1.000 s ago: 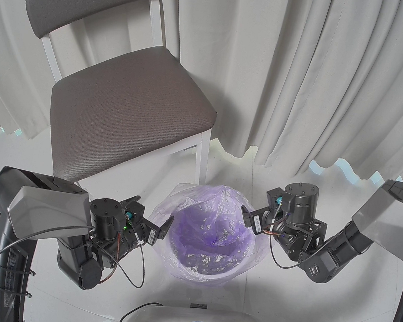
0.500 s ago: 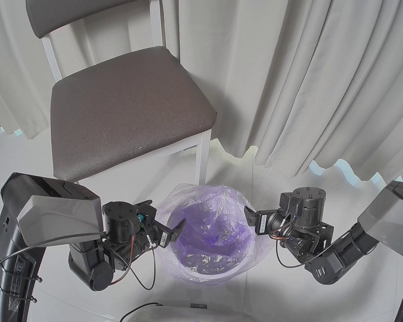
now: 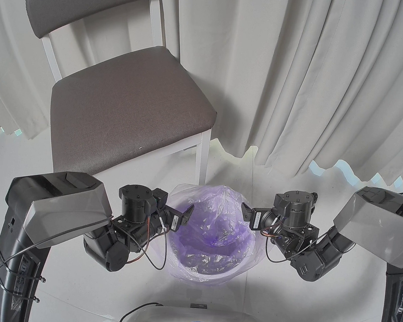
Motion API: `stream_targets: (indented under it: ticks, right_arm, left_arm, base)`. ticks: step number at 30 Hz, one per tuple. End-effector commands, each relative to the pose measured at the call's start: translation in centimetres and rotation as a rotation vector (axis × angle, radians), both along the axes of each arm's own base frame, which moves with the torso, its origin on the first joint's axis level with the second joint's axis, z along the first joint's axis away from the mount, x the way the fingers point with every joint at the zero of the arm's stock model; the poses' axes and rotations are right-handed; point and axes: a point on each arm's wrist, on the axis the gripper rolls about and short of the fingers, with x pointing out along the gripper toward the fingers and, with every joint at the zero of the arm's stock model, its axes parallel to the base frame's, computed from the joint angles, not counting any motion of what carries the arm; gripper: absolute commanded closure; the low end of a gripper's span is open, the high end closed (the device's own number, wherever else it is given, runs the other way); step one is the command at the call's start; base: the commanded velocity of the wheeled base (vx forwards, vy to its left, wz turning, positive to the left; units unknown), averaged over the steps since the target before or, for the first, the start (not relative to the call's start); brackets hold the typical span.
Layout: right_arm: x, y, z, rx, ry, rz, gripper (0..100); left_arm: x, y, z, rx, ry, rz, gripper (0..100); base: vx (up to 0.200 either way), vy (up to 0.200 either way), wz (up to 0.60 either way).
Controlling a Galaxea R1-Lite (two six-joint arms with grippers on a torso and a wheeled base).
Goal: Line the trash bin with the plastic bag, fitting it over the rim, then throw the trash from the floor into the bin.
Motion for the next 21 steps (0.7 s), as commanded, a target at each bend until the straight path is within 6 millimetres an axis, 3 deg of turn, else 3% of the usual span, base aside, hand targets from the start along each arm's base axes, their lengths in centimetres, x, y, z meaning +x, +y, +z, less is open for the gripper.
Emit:
stream_targets:
  ticks: [1,13,21]
  right_arm:
    - [0.0,0.2,-0.9,0.005,0.014,0.007,0]
    - [-1.5,1.4,-0.1,0.055,-0.028,0.065,0]
    - [-1.7,2.2,-0.6,0.06,-0.034,0.085,0]
  left_arm:
    - [0.8,0.3,0.0,-0.008,-0.023,0.035,0]
    - [1.4,0.6,1.1,-0.072,-0.071,0.071,0]
    - [1.3,0.3,1.4,-0.086,-0.092,0.077,0]
  base:
    - [0.0,0.0,0.0]
    - [0.0,0.0,0.0]
    - [0.0,0.0,0.0]
